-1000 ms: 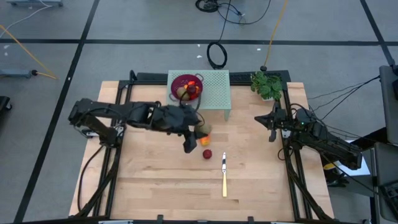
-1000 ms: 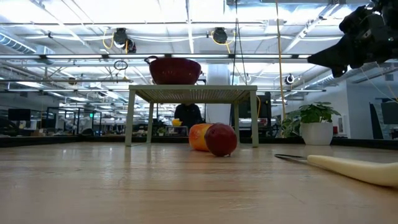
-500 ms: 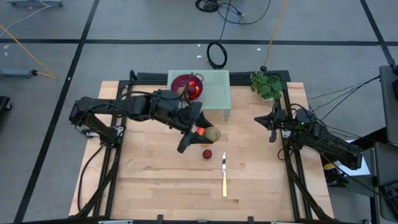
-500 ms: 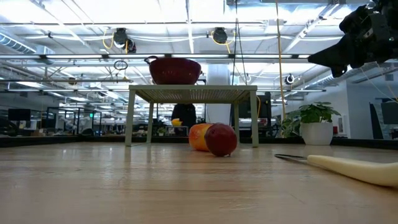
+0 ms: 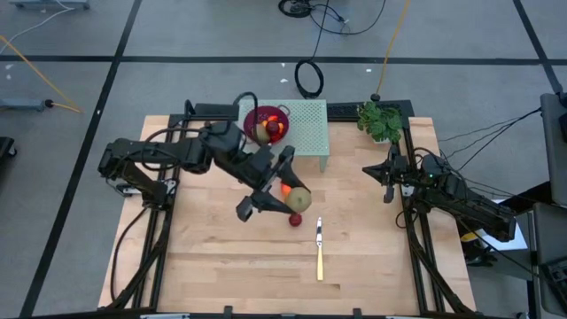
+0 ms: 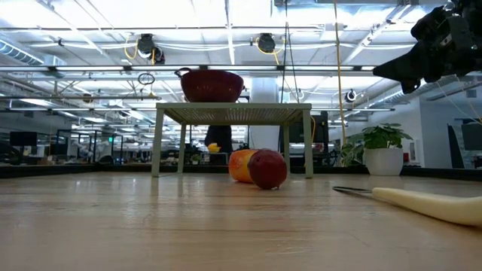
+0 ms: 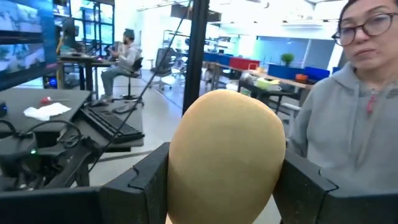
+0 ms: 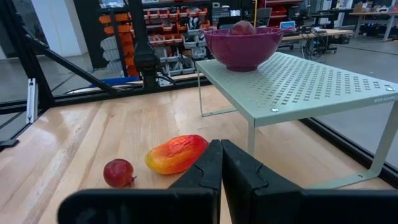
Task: Pick & Place Fruit
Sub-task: Put the kiwi into violet strainer bowl on the shelf
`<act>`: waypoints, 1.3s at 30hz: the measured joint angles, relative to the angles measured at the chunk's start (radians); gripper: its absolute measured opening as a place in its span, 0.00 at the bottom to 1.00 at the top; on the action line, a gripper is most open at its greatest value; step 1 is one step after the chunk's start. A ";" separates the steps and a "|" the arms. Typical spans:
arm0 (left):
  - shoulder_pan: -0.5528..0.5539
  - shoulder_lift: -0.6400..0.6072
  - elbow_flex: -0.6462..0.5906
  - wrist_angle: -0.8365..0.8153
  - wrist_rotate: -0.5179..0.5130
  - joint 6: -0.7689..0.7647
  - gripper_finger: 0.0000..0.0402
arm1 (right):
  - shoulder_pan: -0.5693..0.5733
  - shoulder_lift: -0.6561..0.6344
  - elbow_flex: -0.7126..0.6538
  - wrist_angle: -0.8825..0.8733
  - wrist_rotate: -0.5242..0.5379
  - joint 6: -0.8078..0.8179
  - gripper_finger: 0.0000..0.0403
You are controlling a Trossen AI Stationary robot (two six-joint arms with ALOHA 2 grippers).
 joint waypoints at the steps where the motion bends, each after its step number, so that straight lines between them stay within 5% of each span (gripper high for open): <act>1: 0.000 0.000 0.000 -0.001 0.000 0.000 0.54 | 0.000 0.000 0.000 0.000 0.000 0.000 0.00; 12: 0.000 0.000 0.000 0.061 -0.010 -0.045 0.54 | 0.000 0.000 0.000 0.000 0.000 0.000 0.00; 28: 0.040 0.000 0.000 0.101 -0.455 -0.551 0.54 | 0.000 0.000 0.000 0.000 0.001 0.000 0.00; 39: 0.050 0.000 0.000 0.088 -0.588 -0.891 0.54 | 0.000 0.000 0.000 0.000 0.001 0.000 0.00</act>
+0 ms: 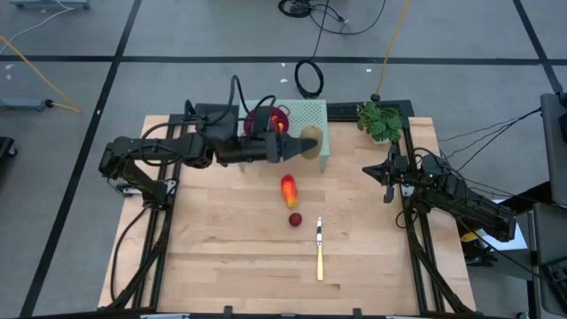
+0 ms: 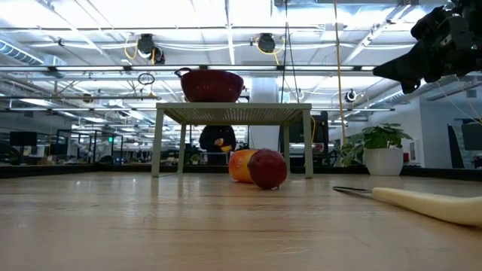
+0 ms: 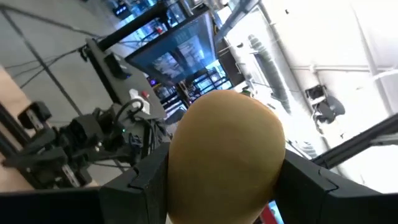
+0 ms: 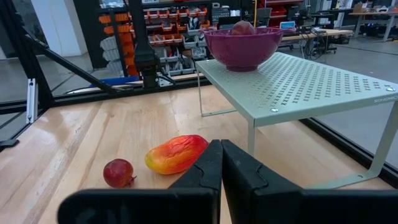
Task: Pick & Place Fruit
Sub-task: Put the kiwi into violet strainer bowl on the shelf
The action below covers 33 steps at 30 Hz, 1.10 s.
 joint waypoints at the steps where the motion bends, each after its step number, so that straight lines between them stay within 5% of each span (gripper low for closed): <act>1: 0.000 0.000 0.000 -0.006 -0.004 -0.013 0.54 | 0.000 0.000 0.000 0.000 0.000 0.000 0.00; 10: 0.000 0.000 0.000 -0.053 -0.024 0.033 0.54 | 0.000 0.000 0.000 0.000 0.000 0.000 0.00; 17: -0.001 0.001 0.000 -0.399 -0.069 0.212 0.54 | 0.000 0.000 0.000 0.000 0.000 0.000 0.00; 24: 0.009 0.000 0.000 -0.744 -0.297 0.229 0.54 | 0.000 0.000 0.000 0.000 0.000 0.000 0.00; 33: 0.104 0.000 0.000 -1.017 -0.387 0.236 0.54 | 0.000 0.000 0.000 0.000 0.002 0.000 0.00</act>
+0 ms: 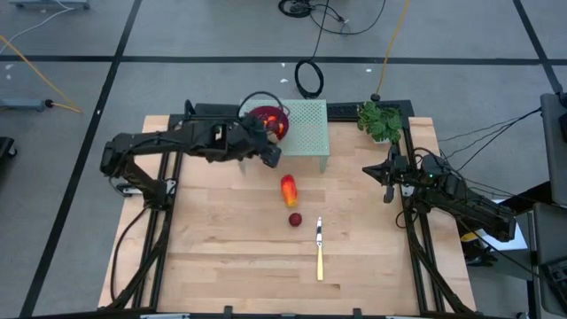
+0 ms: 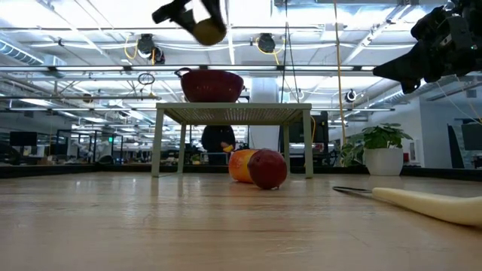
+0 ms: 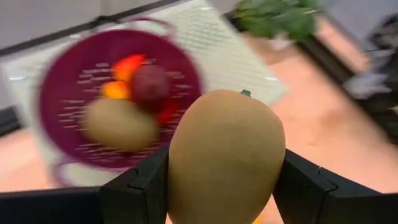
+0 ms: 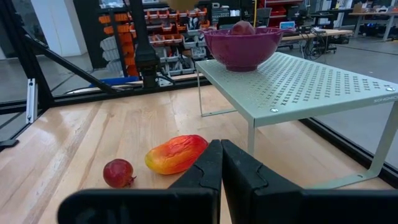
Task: Pick & Place Fruit
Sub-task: Put the kiwi into violet strainer bowl on the shelf
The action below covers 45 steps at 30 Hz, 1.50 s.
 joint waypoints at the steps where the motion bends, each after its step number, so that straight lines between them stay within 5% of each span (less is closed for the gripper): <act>1: 0.015 0.000 0.000 -0.023 -0.010 0.002 0.54 | 0.000 0.000 0.000 0.000 0.000 0.000 0.00; 12: 0.231 0.000 0.000 -0.072 -0.037 0.235 0.54 | 0.000 0.000 0.000 0.000 0.001 0.000 0.00; 21: 0.362 0.004 0.000 0.035 0.050 0.407 0.54 | 0.000 0.000 0.000 0.000 0.002 0.000 0.00; 28: 0.381 0.028 0.001 0.100 0.110 0.533 0.54 | 0.000 0.000 0.000 0.000 0.002 0.000 0.00; 45: 0.368 0.121 0.000 0.090 0.146 0.565 0.54 | 0.000 0.000 0.000 -0.001 0.002 0.000 0.00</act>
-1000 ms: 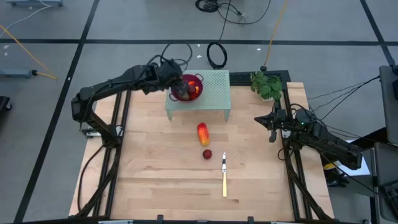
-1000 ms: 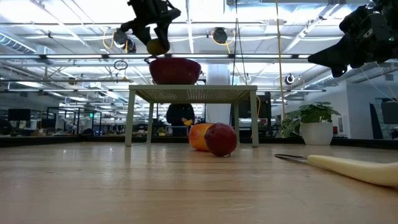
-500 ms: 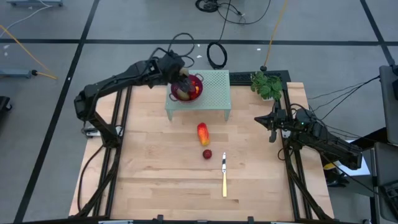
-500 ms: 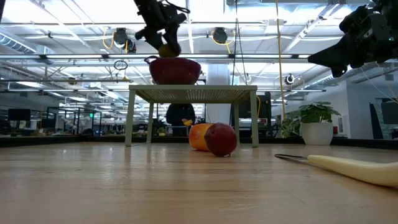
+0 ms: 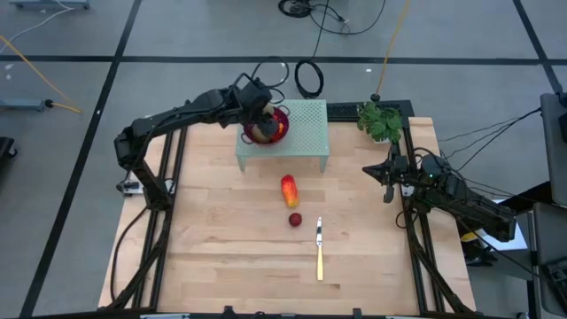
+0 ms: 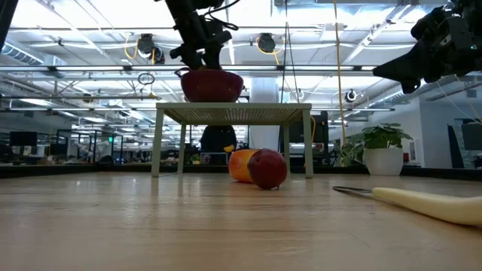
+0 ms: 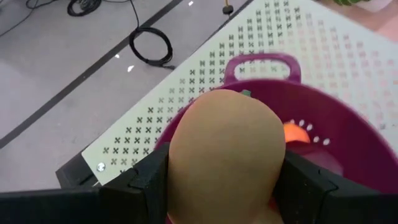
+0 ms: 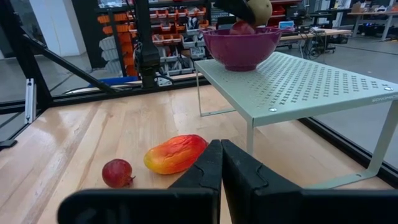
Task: Pick & Place Fruit
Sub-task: Put the kiwi into violet strainer bowl on the shelf
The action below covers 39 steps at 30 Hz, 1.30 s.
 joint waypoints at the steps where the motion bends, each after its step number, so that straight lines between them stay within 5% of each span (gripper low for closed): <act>1: 0.000 0.000 0.000 -0.010 0.000 0.000 0.54 | 0.000 0.000 0.000 0.000 0.000 0.000 0.00; 22: -0.004 0.000 0.000 -0.061 0.034 -0.003 0.55 | 0.000 0.000 0.000 0.000 0.002 0.000 0.00; 39: -0.004 0.000 0.000 -0.060 0.034 0.012 0.76 | 0.000 0.000 0.000 0.001 0.003 0.000 0.00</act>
